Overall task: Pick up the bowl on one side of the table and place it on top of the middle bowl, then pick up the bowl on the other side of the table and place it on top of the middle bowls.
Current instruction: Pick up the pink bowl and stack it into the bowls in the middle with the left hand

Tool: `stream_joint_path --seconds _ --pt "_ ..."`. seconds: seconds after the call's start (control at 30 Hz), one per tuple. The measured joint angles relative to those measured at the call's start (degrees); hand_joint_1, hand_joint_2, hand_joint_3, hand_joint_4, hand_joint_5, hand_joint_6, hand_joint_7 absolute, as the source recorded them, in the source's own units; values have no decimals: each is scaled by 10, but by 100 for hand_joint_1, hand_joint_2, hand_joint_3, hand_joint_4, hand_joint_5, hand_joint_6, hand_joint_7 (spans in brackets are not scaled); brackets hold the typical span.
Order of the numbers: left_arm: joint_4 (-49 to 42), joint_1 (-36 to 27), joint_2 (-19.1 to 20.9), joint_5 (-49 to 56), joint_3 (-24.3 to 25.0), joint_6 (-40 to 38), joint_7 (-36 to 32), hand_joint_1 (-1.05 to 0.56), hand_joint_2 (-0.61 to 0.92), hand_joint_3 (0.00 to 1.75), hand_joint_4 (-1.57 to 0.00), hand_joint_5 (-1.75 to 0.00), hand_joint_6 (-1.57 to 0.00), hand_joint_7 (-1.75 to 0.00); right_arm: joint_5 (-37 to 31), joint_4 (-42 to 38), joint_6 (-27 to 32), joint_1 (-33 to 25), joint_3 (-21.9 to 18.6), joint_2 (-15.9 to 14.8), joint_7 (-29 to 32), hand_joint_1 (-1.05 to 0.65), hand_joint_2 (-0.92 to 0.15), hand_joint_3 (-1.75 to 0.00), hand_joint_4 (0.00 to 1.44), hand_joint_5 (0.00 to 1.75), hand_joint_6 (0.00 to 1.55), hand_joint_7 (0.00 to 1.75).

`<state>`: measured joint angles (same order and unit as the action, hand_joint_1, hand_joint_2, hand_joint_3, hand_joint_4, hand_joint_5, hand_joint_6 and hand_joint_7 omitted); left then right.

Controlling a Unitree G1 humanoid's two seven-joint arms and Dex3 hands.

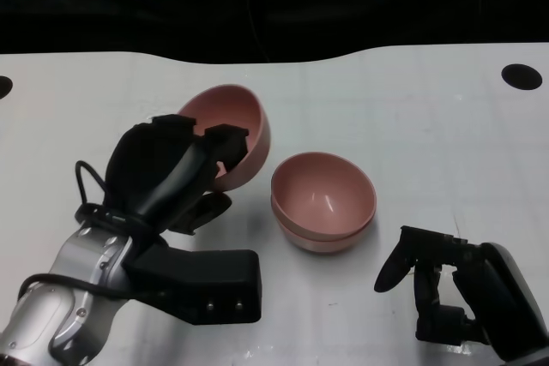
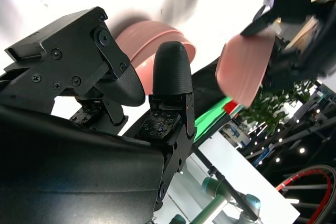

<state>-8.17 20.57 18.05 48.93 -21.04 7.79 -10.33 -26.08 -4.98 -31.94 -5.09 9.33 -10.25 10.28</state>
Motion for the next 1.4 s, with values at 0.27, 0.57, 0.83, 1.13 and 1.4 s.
stream_joint_path --seconds 0.27,0.57,0.83,1.13,1.4 --pt "0 15 -16 -10 -12 5 13 -26 49 112 -86 -175 -79 -143 0 0 0 0 0 2 0 -11 -15 -159 93 175 85 137" --pt "-7 31 -32 -13 -35 14 35 -22 54 97 -85 -175 -75 -152 -1 0 0 0 0 2 0 -11 -15 -159 92 175 85 137" --pt "-27 63 -49 -13 -54 16 56 -24 63 77 -83 -175 -72 -153 -3 0 1 -1 1 3 0 -12 -15 -159 92 175 85 136" --pt "-68 103 -56 12 -88 26 59 -27 77 23 -85 -175 -100 -70 -4 6 5 -2 2 6 0 -13 -16 -160 93 175 86 135" --pt "-112 139 -58 34 -117 32 64 -27 89 4 -81 -172 -117 -34 -4 9 12 -3 1 6 0 -14 -17 -159 92 175 85 134"
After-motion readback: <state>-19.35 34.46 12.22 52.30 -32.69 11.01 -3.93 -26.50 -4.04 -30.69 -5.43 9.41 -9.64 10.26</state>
